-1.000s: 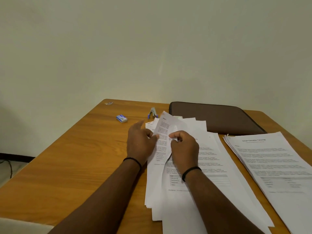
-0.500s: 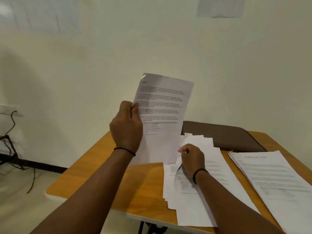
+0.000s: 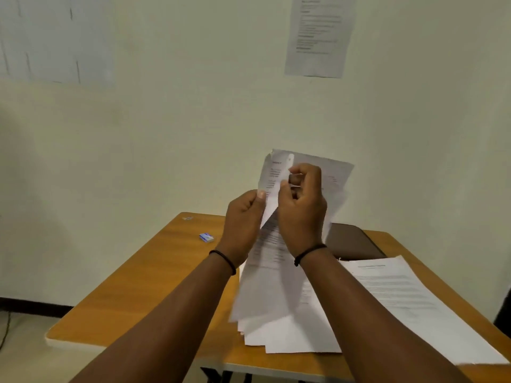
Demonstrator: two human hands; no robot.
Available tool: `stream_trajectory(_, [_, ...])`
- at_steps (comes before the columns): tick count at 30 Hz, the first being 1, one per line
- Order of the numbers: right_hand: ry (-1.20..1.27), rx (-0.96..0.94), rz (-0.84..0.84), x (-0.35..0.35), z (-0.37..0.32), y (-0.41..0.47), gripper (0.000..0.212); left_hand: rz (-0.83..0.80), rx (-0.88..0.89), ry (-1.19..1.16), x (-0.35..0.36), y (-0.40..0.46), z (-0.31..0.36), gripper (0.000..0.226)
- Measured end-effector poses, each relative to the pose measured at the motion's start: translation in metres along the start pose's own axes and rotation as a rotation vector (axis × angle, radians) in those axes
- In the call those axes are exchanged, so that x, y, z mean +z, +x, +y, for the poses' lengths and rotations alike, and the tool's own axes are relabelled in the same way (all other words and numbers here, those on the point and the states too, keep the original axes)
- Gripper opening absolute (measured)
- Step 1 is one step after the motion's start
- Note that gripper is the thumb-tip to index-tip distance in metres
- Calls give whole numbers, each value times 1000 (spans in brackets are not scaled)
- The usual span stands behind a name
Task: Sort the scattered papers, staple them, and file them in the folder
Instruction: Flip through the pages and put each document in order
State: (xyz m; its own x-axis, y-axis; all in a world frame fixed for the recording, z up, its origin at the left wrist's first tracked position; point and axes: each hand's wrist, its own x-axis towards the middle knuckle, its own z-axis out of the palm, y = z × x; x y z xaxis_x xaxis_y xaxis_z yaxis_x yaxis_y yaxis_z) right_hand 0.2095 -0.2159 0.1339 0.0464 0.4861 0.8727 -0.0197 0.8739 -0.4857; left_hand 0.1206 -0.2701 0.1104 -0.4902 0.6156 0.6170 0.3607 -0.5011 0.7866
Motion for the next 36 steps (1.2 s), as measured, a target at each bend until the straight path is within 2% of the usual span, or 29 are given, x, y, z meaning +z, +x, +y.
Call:
stream_trajectory(4, [68,241,-108,-17,19,0,18,-96,-289,-196,22,-6,-3,49])
stream_trajectory(7, [82,386,-165,-32,41,-10,20,-126,-447,-298,32,-13,-24,41])
stream_trajectory(10, [78,538,-204,-38,75,-32,23,-112,-599,-225,43,-26,-54,23])
stream_trajectory(14, [-11,738,-342,-44,119,-83,17,-69,-790,-161,45,-44,-92,26])
stream_trajectory(16, [-47,798,-394,-39,133,-103,15,-21,-820,-26,35,-42,-117,24])
stream_trajectory(20, [-110,809,-497,-10,151,-114,12,23,-697,848,1,-18,-168,15])
stream_trajectory(22, [-165,794,-521,-4,151,-118,13,62,-752,920,-10,-6,-175,17])
stream_trajectory(26, [-134,843,-467,-2,166,-117,11,26,-892,503,1,24,-184,19])
stream_trajectory(29, [-122,873,-492,-2,171,-120,7,-32,-985,225,1,29,-183,14])
stream_trajectory(33, [-134,837,-509,-2,171,-118,5,-73,-930,51,1,23,-188,12])
stream_trajectory(36, [-168,760,-583,3,168,-117,21,32,-852,-10,0,12,-190,13])
